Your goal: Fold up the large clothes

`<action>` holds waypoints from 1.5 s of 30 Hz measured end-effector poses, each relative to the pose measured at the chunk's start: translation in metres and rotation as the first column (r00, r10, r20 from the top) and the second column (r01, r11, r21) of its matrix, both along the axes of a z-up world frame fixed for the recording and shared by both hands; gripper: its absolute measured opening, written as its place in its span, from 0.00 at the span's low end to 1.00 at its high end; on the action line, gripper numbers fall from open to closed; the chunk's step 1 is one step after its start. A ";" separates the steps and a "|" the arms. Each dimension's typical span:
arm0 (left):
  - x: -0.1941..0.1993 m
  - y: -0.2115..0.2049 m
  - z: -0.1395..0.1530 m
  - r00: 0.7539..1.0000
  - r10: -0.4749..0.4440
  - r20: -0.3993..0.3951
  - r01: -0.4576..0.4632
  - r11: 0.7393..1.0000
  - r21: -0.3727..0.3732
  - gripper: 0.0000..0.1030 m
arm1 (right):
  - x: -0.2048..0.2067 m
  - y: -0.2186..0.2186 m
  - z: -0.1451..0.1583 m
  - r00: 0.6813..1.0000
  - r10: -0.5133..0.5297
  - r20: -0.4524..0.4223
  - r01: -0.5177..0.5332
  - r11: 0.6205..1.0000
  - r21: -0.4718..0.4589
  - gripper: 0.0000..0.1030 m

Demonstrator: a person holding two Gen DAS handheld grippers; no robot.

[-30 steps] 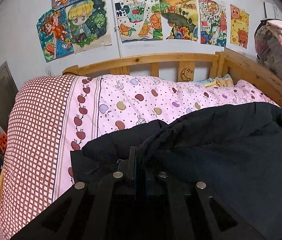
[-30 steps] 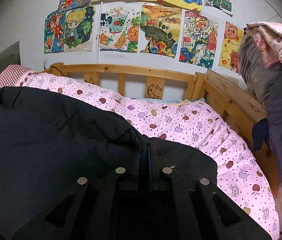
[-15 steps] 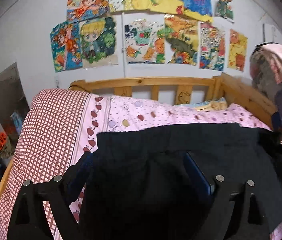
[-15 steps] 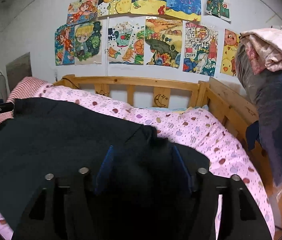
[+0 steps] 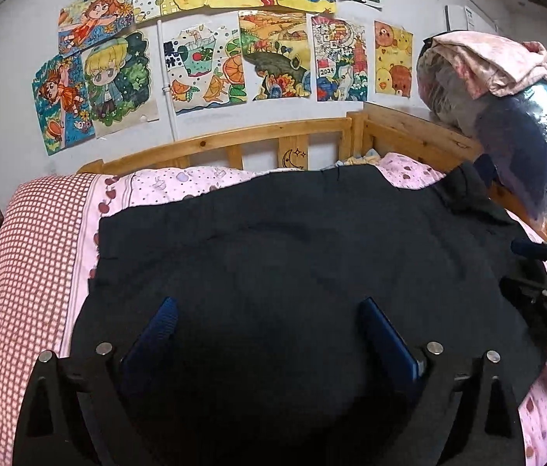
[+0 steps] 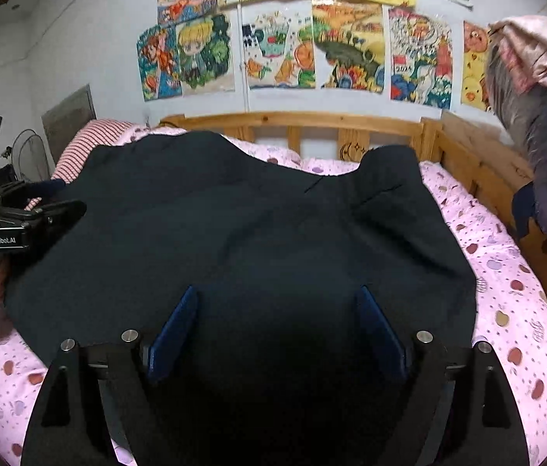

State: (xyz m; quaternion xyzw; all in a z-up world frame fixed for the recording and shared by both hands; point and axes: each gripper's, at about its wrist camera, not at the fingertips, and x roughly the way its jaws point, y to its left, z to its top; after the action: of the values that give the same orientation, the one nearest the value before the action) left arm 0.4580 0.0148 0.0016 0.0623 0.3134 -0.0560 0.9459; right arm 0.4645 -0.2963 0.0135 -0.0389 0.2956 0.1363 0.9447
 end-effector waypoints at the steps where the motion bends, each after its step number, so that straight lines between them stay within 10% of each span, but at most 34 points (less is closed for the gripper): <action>1: 0.006 -0.001 -0.001 1.000 0.004 -0.003 -0.004 1.000 0.000 0.94 | 0.006 0.000 0.000 1.000 -0.005 -0.008 0.005 1.000 0.002 0.78; 19: 0.101 0.039 -0.028 0.970 0.153 -0.188 -0.178 0.976 -0.124 1.00 | 0.118 0.014 -0.001 0.976 -0.216 -0.016 0.205 0.946 -0.250 0.79; 29: 0.117 0.035 -0.054 0.957 0.142 -0.253 -0.177 0.977 -0.120 1.00 | 0.138 -0.026 -0.039 0.961 -0.241 -0.134 0.243 0.970 -0.001 0.93; 45: 0.101 0.036 -0.061 0.970 0.154 -0.186 -0.180 0.975 -0.133 1.00 | 0.130 -0.028 -0.054 0.966 -0.245 -0.084 0.249 0.967 0.051 0.94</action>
State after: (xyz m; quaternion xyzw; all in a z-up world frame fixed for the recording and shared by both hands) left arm 0.5585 0.0505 -0.0593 -0.0402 0.3944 -0.0043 0.9180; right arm 0.5948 -0.3240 -0.0401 0.0324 0.3300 0.0277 0.9430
